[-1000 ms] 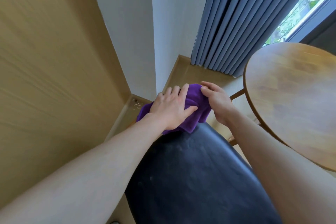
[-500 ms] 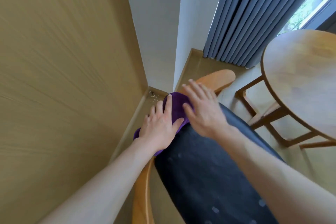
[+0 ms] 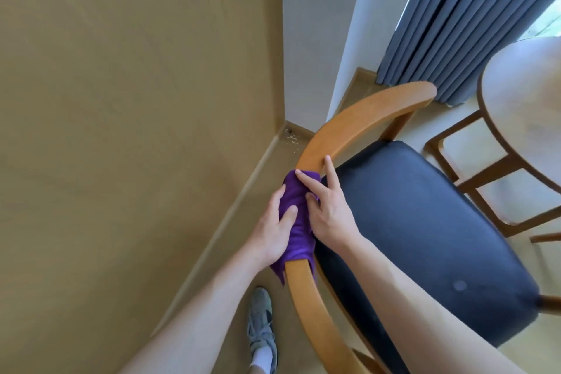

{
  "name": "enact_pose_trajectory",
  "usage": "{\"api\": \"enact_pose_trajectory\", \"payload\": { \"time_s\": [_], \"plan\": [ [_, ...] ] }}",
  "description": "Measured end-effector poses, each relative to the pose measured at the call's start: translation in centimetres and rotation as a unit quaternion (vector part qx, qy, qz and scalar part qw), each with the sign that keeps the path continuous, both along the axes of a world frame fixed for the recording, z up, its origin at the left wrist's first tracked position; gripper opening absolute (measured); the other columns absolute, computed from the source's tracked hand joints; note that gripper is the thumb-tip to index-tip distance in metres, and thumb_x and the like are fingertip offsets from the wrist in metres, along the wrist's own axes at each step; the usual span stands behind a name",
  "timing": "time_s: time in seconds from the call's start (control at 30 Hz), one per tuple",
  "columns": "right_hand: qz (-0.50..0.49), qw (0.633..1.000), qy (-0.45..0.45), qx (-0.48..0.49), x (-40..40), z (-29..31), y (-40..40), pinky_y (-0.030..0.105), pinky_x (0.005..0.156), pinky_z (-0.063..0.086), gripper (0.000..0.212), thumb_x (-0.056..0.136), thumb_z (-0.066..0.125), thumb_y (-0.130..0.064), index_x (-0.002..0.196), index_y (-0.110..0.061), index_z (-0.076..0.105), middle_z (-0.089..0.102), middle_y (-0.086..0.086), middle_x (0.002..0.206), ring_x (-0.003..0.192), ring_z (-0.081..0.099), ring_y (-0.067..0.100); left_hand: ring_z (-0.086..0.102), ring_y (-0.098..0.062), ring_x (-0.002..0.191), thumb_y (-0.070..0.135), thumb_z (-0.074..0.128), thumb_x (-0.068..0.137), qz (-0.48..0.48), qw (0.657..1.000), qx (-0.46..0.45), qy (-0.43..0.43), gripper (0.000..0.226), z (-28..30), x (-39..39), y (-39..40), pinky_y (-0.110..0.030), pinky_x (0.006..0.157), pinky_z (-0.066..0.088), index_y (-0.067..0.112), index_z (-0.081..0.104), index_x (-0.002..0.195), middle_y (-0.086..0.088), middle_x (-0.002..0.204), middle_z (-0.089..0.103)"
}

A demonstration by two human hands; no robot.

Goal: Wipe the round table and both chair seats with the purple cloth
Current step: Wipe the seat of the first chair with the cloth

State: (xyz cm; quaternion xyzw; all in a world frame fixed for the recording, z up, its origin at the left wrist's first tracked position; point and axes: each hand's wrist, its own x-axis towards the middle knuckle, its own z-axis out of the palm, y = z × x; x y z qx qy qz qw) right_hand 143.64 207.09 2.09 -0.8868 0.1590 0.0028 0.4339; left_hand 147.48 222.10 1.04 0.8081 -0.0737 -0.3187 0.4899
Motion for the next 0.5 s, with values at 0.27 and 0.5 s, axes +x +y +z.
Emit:
{"api": "enact_pose_trajectory", "payload": {
  "time_s": [0.27,0.5],
  "plan": [
    [-0.078,0.965,0.087,0.233,-5.2,3.1,2.5,0.043,0.104,0.054,0.053,0.107,0.049,-0.018,0.157,-0.028,0.034,0.062,-0.002,0.131,0.119,0.064,0.018,0.045,-0.007,0.140,0.033,0.048,0.108,0.086,0.995,-0.052,0.017,0.044,3.6,-7.6,4.0,-0.035,0.119,0.036,0.030,0.047,0.152,0.009,0.153,0.050],
    [-0.076,0.976,0.130,0.159,-12.0,6.3,3.9,0.046,0.100,0.052,0.018,0.100,0.059,-0.040,0.113,-0.031,0.065,0.069,-0.005,0.110,0.108,0.063,0.018,0.072,-0.009,0.105,0.025,0.055,0.106,0.234,0.953,-0.145,0.130,0.018,4.6,-16.6,5.1,-0.029,0.082,0.060,0.034,0.060,0.121,0.000,0.125,0.070]
  ]
}}
